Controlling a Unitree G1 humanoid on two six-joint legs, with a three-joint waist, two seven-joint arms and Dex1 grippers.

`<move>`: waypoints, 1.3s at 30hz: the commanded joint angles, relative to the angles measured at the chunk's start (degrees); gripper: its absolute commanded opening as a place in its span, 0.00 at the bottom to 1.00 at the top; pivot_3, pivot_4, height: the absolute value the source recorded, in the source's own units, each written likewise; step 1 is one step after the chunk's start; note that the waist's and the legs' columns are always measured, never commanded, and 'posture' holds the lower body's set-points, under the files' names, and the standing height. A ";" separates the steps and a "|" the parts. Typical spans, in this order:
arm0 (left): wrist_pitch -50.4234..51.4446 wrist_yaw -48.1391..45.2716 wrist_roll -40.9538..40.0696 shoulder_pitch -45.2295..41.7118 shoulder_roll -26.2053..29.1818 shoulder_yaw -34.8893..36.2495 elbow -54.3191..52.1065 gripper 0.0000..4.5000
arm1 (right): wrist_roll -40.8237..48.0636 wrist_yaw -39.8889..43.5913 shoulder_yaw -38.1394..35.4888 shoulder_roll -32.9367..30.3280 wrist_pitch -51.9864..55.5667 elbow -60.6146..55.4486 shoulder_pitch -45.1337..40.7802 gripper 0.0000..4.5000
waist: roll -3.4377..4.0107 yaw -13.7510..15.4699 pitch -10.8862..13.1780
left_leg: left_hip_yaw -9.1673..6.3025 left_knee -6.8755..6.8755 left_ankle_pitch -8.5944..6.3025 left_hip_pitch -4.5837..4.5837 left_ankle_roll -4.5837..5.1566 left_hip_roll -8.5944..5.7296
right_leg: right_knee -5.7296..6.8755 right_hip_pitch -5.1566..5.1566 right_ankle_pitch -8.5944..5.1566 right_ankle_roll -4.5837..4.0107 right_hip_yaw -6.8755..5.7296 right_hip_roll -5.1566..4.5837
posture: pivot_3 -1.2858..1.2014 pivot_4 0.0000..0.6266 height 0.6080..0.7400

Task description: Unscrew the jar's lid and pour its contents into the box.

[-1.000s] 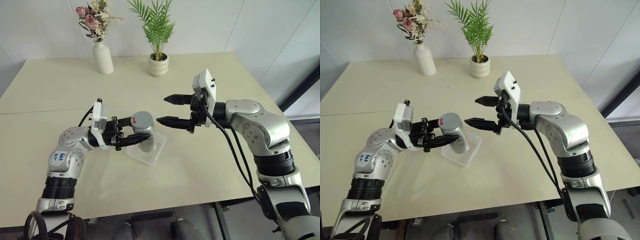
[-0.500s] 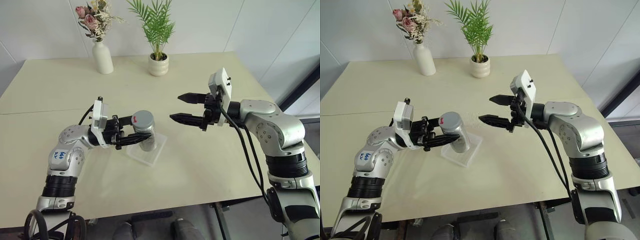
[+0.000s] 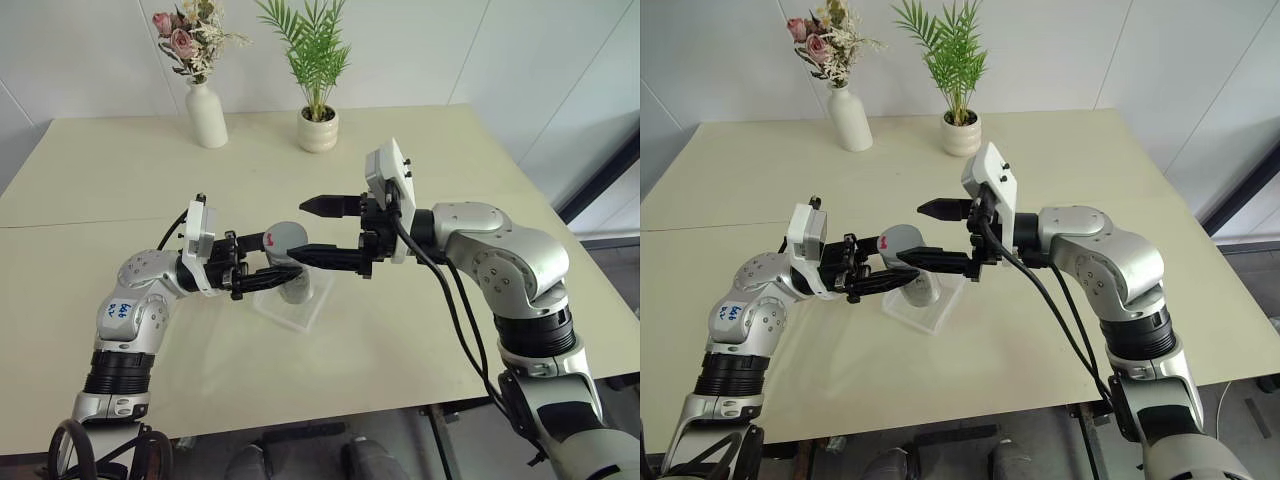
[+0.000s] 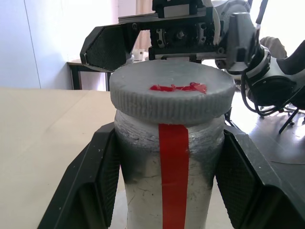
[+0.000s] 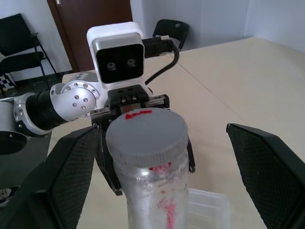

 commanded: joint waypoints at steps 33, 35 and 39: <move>-0.02 0.20 -0.36 0.49 0.37 0.31 -2.46 0.54 | -4.01 -0.01 3.74 3.64 -1.15 1.29 -3.53 0.81 | 0.00 -0.04 0.00 | 0.01 0.01 0.00 -0.01 0.00 0.00 | 0.02 -0.02 0.00 0.00 0.00 0.00 | 0.52 0.24 1.00; -0.03 0.20 -0.36 0.43 0.34 0.27 -2.41 0.54 | -4.10 -0.06 3.67 3.71 -1.27 1.48 -3.61 0.67 | 0.00 -0.05 0.00 | 0.01 0.01 0.00 -0.01 0.00 0.00 | 0.01 -0.02 0.00 0.00 0.00 0.00 | 0.52 0.24 1.00; 0.00 0.31 -0.38 0.36 0.29 0.24 -2.40 0.54 | -4.16 0.18 3.49 3.76 -1.41 1.83 -3.79 0.67 | 0.00 -0.03 0.00 | 0.01 0.01 0.00 -0.01 0.00 0.00 | 0.01 -0.02 0.00 0.00 0.00 0.00 | 0.52 0.24 1.00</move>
